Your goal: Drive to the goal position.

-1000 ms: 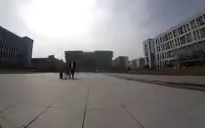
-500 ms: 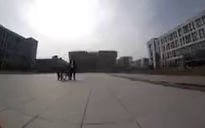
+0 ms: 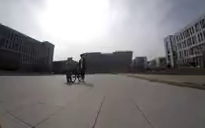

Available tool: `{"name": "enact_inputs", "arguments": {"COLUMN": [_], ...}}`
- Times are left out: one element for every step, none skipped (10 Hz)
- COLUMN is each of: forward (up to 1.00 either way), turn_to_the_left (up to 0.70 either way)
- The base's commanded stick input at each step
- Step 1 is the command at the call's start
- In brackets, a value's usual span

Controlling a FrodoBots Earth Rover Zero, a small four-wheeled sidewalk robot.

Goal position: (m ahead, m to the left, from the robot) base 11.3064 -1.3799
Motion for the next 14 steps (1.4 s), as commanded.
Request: {"name": "enact_inputs", "arguments": {"forward": [1.00,1.00,1.00,1.00,1.00,1.00,1.00,1.00,1.00,1.00,1.00,1.00,1.00,1.00], "turn_to_the_left": [0.00,0.00,0.00,0.00,0.00,0.00,0.00,0.00,0.00,0.00,0.00,0.00,0.00,0.00]}}
